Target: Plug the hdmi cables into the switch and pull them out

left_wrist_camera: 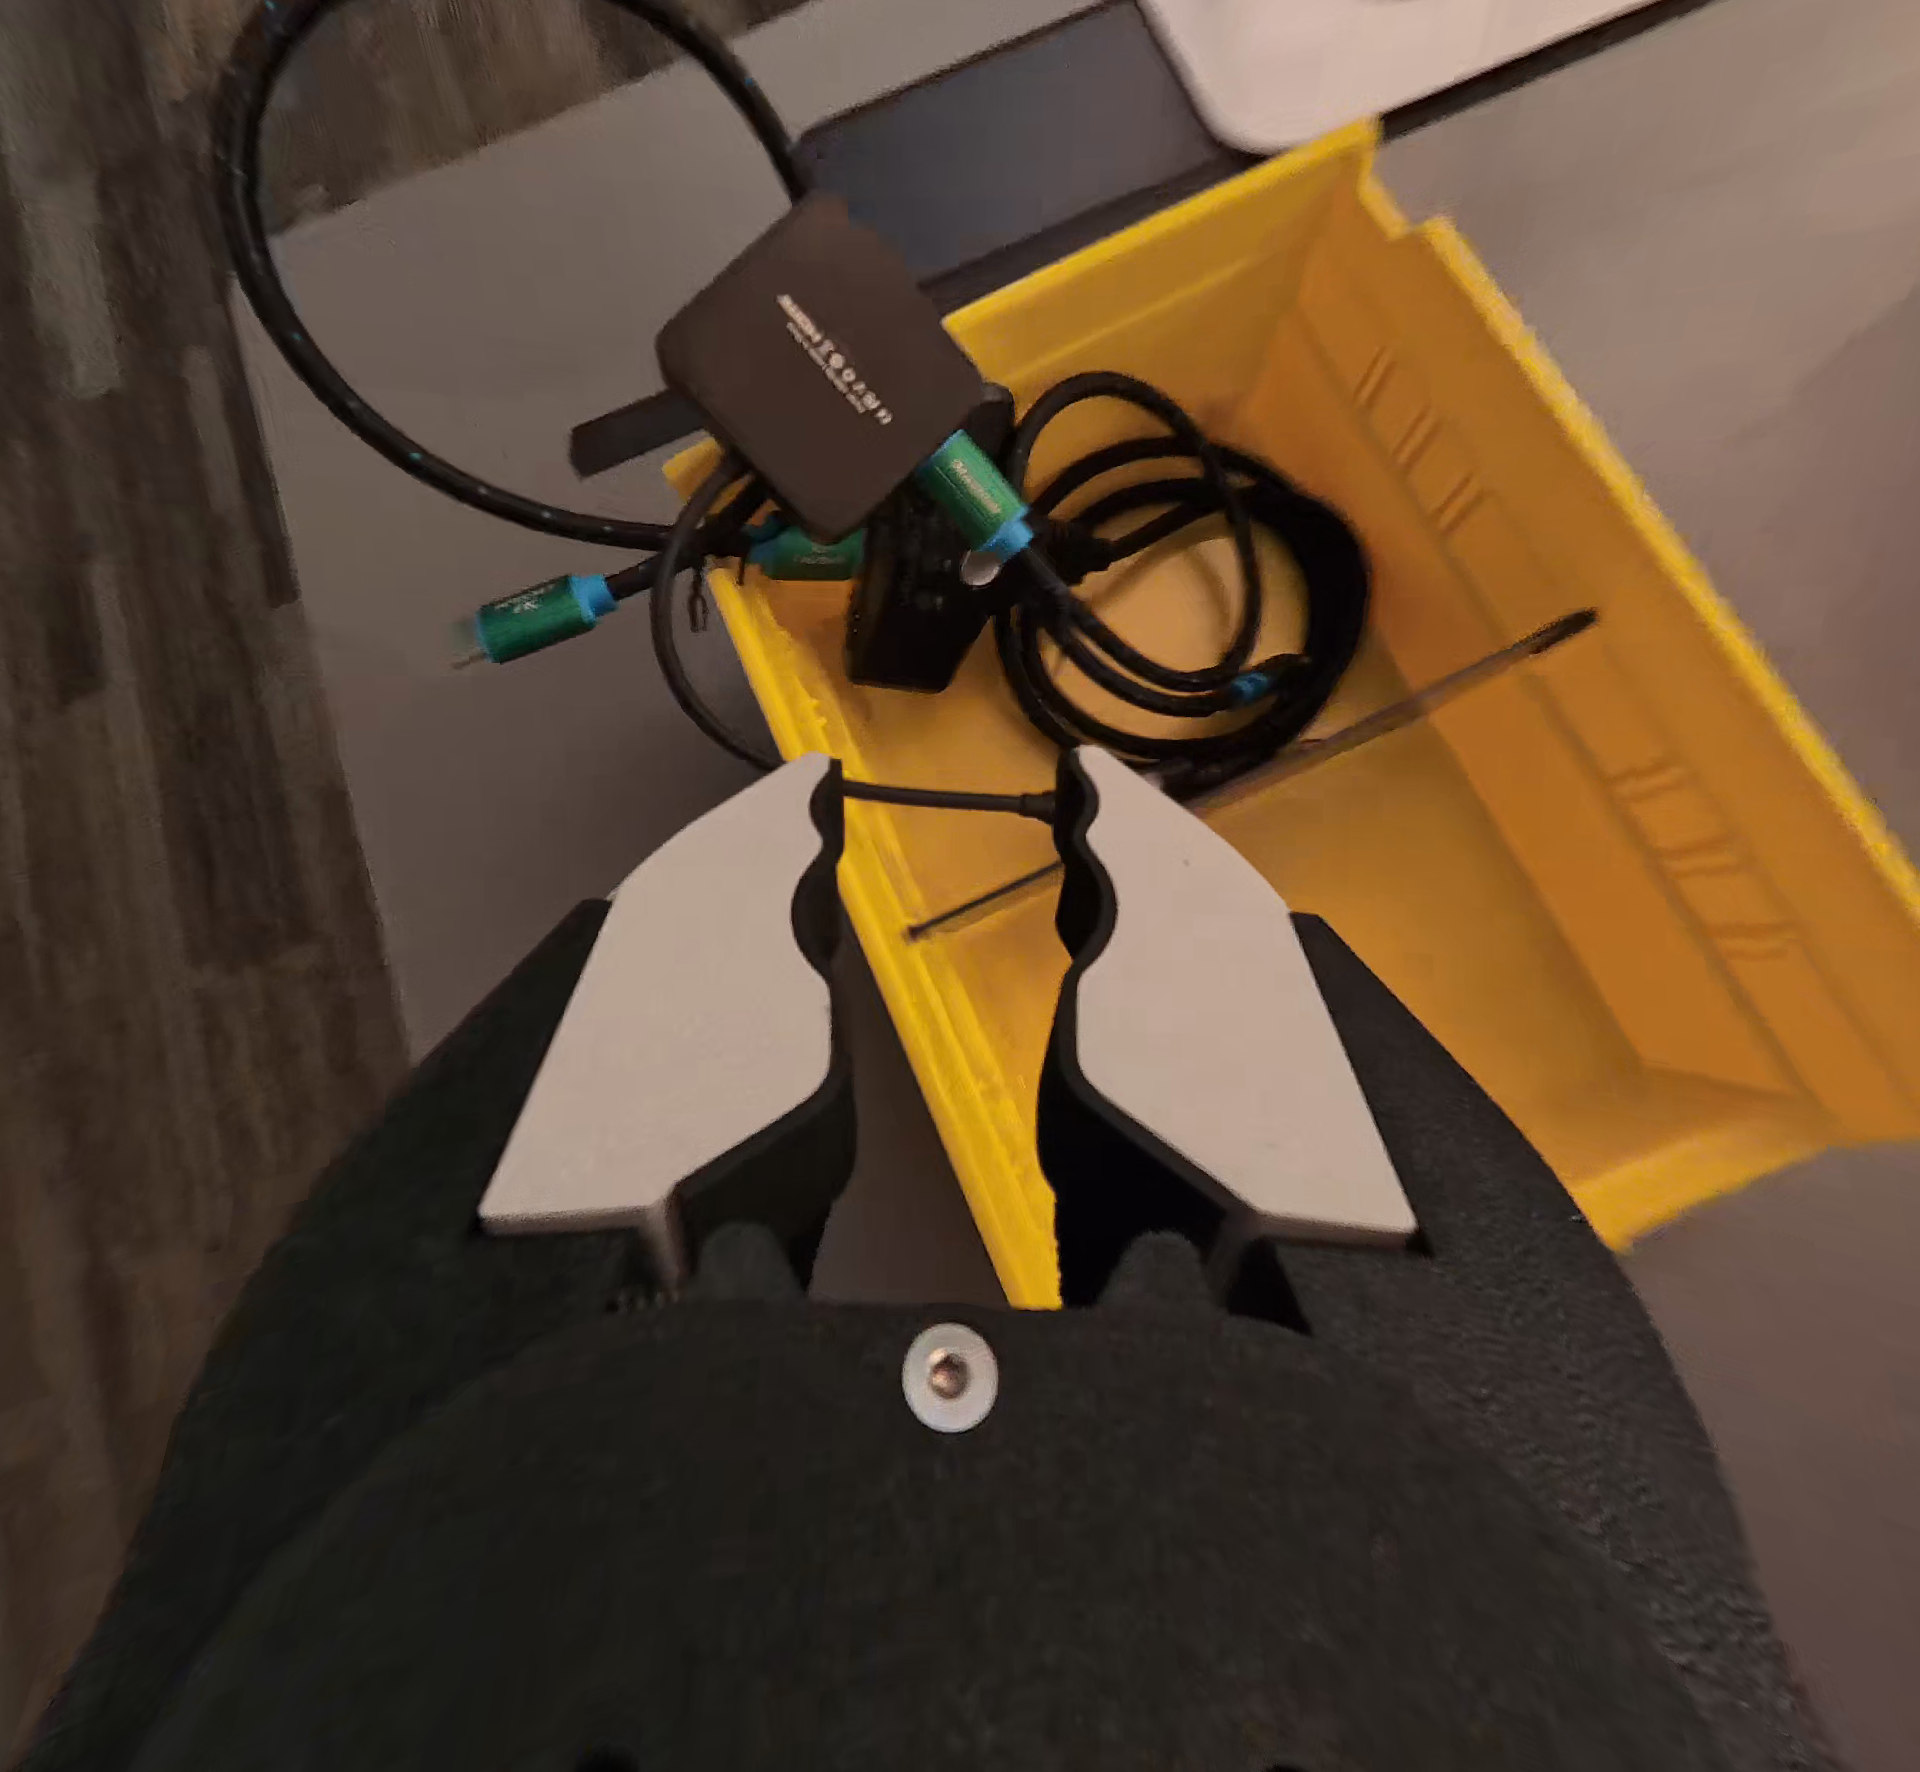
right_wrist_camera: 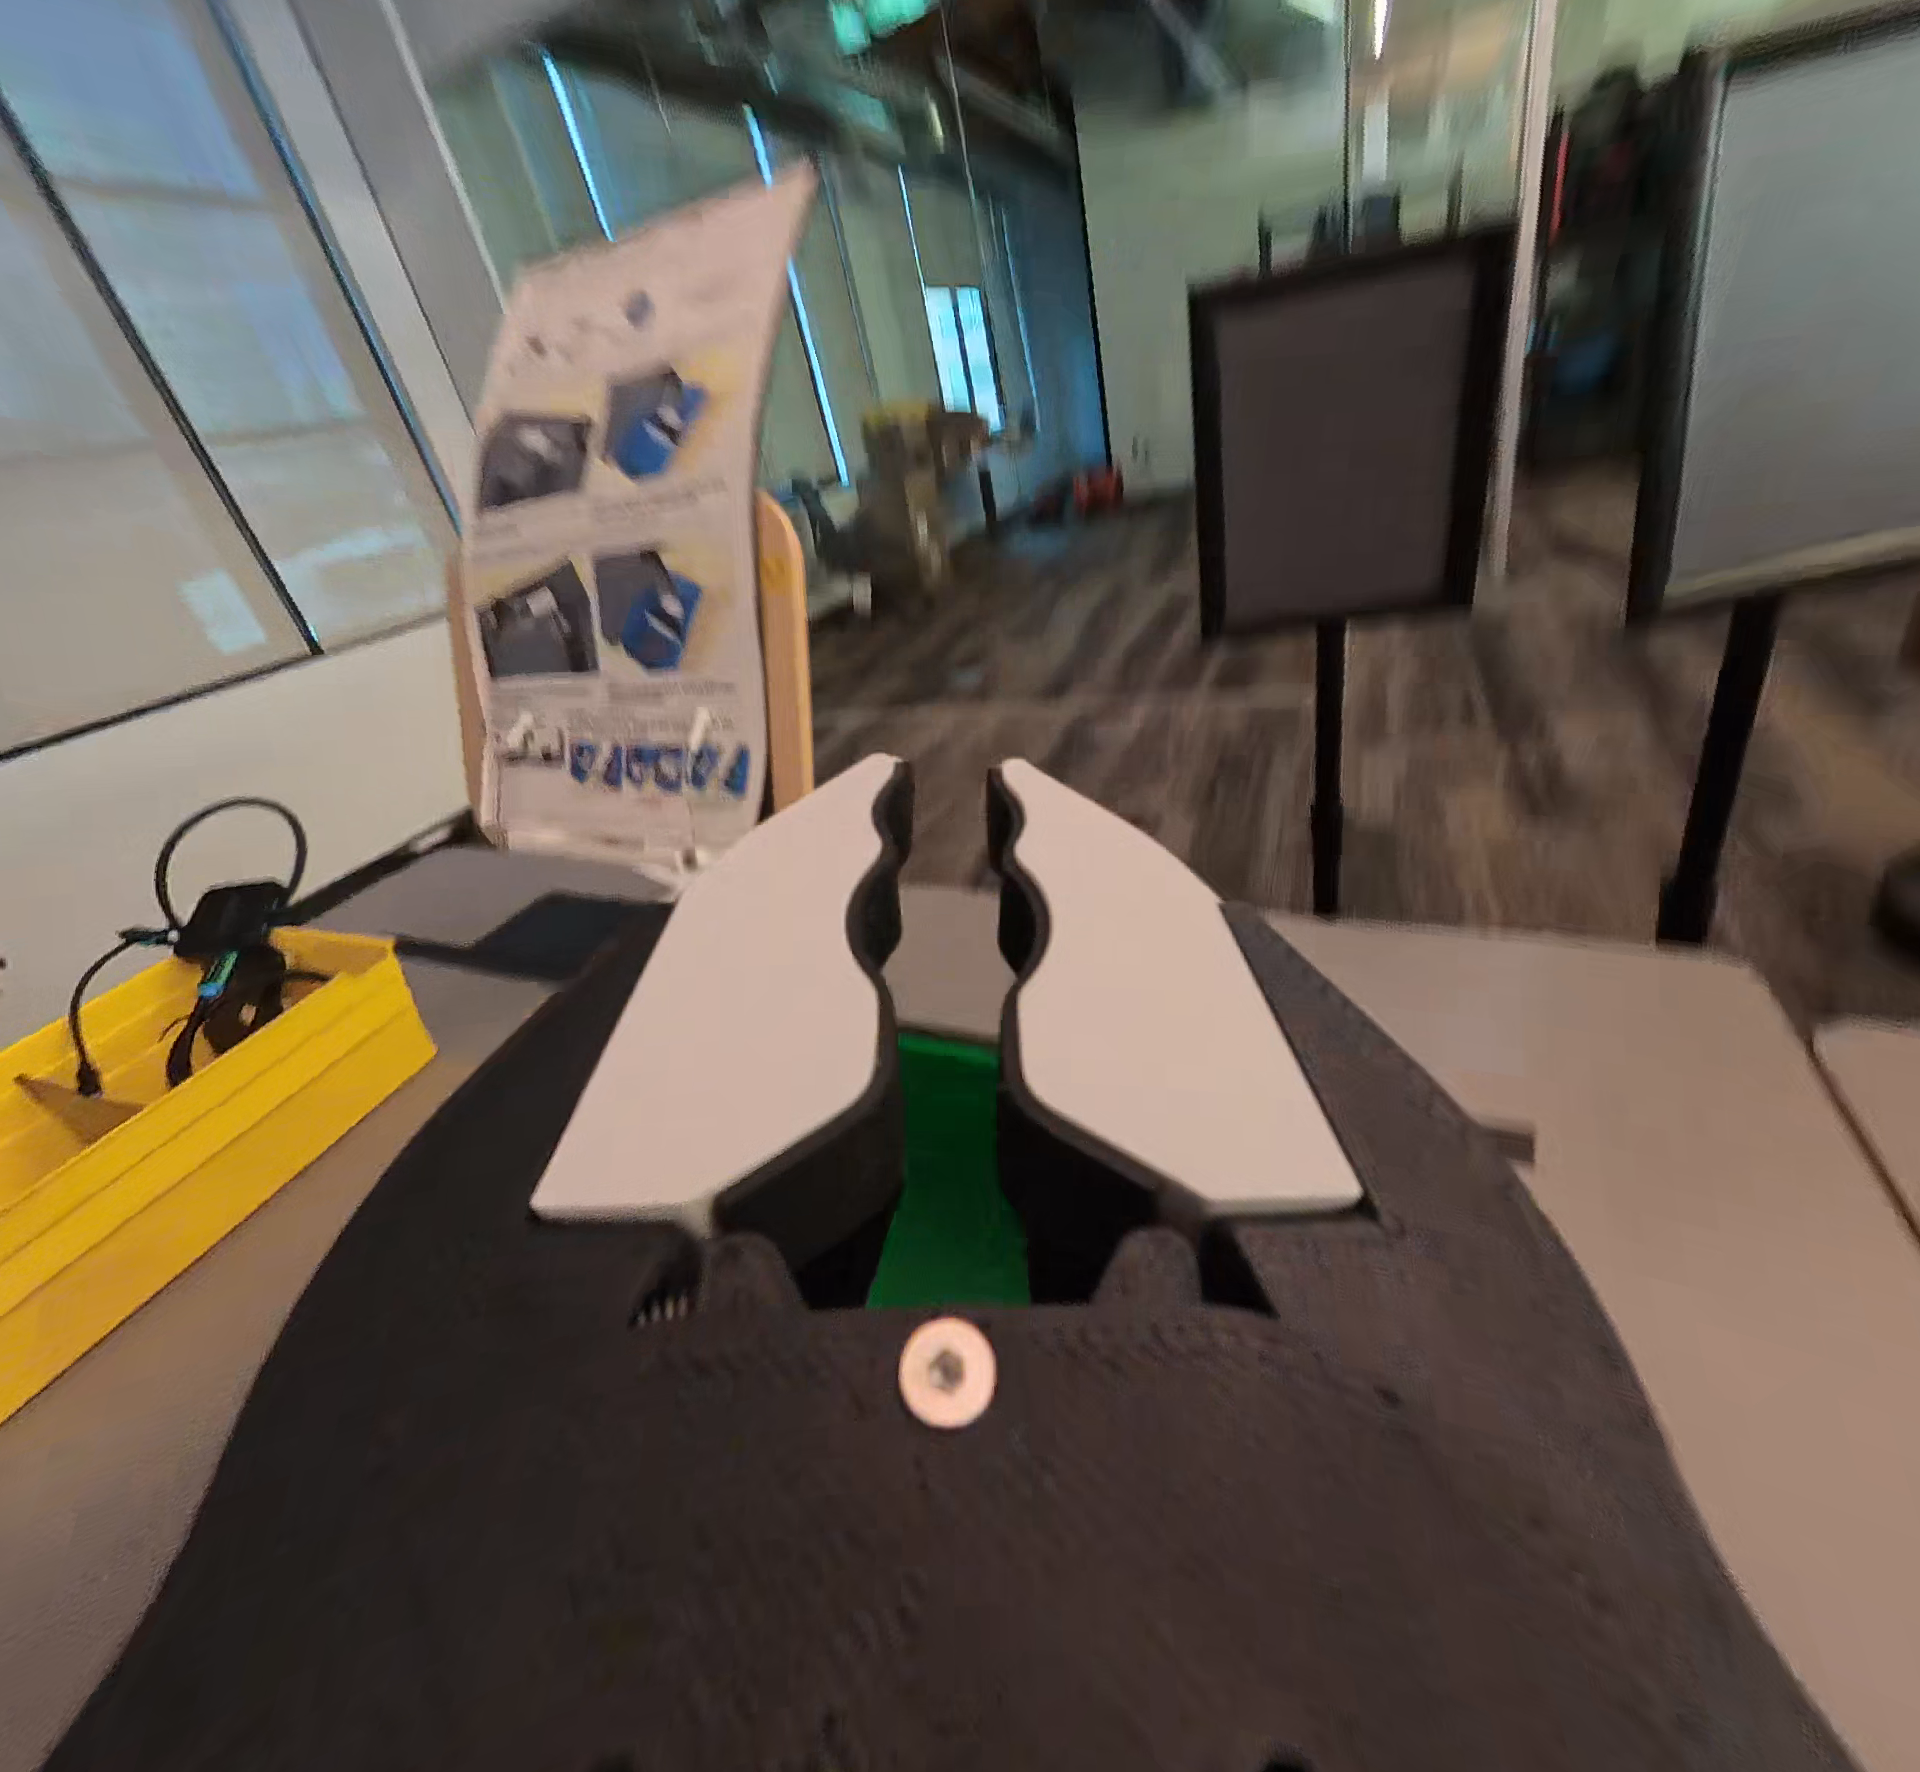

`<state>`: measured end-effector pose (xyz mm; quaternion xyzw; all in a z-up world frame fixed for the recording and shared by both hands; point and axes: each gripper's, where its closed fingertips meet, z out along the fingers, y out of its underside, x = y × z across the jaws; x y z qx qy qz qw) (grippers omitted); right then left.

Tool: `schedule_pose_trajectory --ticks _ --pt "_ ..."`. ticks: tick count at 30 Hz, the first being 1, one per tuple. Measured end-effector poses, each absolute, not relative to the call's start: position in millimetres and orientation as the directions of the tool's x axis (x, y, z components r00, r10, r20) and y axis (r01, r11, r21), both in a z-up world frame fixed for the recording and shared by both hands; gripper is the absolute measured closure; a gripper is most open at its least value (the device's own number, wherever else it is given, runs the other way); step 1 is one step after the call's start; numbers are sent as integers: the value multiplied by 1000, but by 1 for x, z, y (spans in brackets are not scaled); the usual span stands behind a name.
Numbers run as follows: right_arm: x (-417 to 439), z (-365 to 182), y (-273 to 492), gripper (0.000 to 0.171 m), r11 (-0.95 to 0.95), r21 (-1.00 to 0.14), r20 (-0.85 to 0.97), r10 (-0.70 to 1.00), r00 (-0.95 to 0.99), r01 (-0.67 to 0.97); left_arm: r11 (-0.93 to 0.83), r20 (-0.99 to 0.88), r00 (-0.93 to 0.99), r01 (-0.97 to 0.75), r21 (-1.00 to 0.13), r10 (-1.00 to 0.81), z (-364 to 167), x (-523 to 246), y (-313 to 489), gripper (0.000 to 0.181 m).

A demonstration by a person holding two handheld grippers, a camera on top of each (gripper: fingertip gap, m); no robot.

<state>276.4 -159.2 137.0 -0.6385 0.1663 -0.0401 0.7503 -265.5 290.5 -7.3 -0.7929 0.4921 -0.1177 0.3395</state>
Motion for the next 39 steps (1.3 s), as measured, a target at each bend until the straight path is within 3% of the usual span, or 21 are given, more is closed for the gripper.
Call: schedule_pose_trajectory --ticks 2,4,14,17,23,30,39 --pt "263 156 -161 159 291 -955 -138 -268 953 -56 -314 -197 518 -733 -603 -832 -24 -254 300 147" --pt "256 162 -159 159 310 -949 -146 -257 955 -61 -376 -135 533 -734 -566 -835 -41 -236 300 147" --pt "255 138 -132 159 155 -981 -148 -239 960 -113 -583 2 670 -645 -494 -742 -72 -199 328 141" --pt "255 133 -127 159 124 -986 -139 -244 960 -111 -588 10 662 -660 -467 -750 -79 -196 330 155" --pt "255 122 -120 160 39 -996 -89 -270 959 -82 -484 -91 606 -709 -514 -791 -69 -195 329 156" --pt "252 118 -111 160 15 -997 -71 -254 965 -70 -273 -373 575 -743 -611 -728 -21 -208 332 157" --pt "239 129 -111 160 56 -996 -78 -207 975 -67 -65 -433 525 -688 -723 -733 66 -204 288 158"
